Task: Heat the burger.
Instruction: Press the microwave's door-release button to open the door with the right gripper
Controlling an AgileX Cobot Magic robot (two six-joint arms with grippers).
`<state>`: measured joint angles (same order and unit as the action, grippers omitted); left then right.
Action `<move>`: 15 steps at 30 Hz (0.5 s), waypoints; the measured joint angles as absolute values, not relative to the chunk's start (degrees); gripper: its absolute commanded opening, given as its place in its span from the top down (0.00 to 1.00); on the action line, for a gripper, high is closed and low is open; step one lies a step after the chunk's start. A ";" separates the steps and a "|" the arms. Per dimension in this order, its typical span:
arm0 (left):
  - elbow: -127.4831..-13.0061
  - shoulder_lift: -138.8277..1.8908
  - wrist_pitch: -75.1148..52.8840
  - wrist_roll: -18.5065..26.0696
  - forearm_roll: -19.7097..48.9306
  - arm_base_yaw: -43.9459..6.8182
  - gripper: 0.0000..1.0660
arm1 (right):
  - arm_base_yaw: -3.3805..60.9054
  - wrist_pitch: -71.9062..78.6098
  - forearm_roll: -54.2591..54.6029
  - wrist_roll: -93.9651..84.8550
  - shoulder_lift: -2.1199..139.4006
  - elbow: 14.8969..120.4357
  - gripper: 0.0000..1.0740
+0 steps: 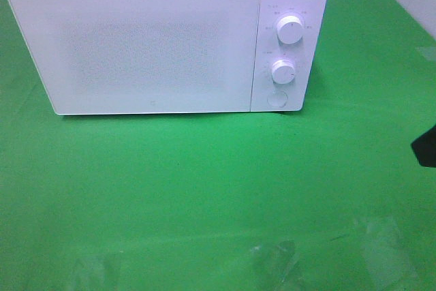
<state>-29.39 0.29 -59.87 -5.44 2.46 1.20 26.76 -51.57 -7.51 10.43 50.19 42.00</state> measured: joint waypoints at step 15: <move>-29.39 0.29 -59.87 -5.44 2.46 1.20 0.05 | 23.32 -55.46 -7.68 8.25 26.13 36.21 0.28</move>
<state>-29.39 0.29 -59.87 -5.44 2.46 1.20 23.32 -55.46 -7.68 8.25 26.13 36.21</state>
